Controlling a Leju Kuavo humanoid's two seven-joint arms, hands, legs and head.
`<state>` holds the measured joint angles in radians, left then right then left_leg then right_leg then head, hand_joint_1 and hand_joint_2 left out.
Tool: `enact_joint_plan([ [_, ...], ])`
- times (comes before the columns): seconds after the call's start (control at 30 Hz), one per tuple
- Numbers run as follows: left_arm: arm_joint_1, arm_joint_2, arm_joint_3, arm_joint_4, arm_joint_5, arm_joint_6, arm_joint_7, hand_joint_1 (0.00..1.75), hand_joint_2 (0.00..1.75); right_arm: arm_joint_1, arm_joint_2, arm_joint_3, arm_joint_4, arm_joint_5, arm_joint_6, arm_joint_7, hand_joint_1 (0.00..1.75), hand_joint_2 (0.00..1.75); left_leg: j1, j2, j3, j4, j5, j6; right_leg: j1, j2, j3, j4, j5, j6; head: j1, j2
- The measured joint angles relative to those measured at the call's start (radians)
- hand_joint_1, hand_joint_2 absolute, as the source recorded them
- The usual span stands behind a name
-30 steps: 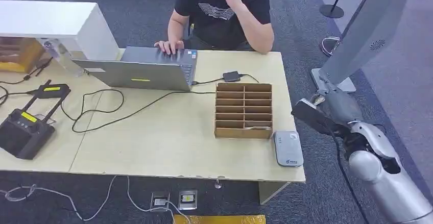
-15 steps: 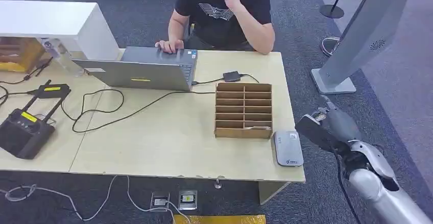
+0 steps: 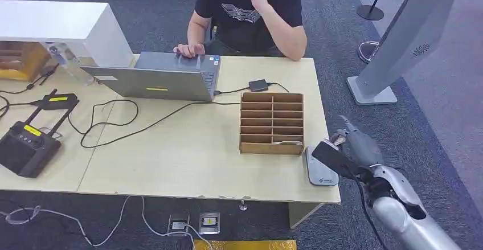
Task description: Pass the card to the sensor for recognition and then transmit it.
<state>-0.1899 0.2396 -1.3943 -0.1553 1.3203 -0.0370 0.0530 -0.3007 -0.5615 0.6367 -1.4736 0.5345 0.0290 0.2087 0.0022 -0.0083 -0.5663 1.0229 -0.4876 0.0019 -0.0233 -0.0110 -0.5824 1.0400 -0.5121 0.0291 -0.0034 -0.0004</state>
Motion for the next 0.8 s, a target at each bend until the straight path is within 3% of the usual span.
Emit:
enact_joint_plan([
  [0.6, 0.000, -0.008, 0.020, 0.000, 0.001, 0.009, 0.003, 0.00, 0.00, -0.003, 0.064, 0.016, 0.174, 0.045, -0.006, -0.080, 1.75, 1.75, 0.000, 0.000, 0.000, 0.000, 0.000, 0.000, 0.000, 0.000, 0.000, 0.000, 0.000, 0.000, 0.000, 0.000],
  [0.8, 0.000, -0.007, 0.023, 0.000, -0.004, 0.010, 0.002, 0.00, 0.00, -0.001, 0.067, -0.024, 0.219, 0.036, -0.004, -0.082, 1.75, 1.75, 0.000, 0.000, 0.000, 0.000, 0.000, 0.000, 0.000, 0.000, 0.000, 0.000, 0.000, 0.000, 0.000, 0.000],
])
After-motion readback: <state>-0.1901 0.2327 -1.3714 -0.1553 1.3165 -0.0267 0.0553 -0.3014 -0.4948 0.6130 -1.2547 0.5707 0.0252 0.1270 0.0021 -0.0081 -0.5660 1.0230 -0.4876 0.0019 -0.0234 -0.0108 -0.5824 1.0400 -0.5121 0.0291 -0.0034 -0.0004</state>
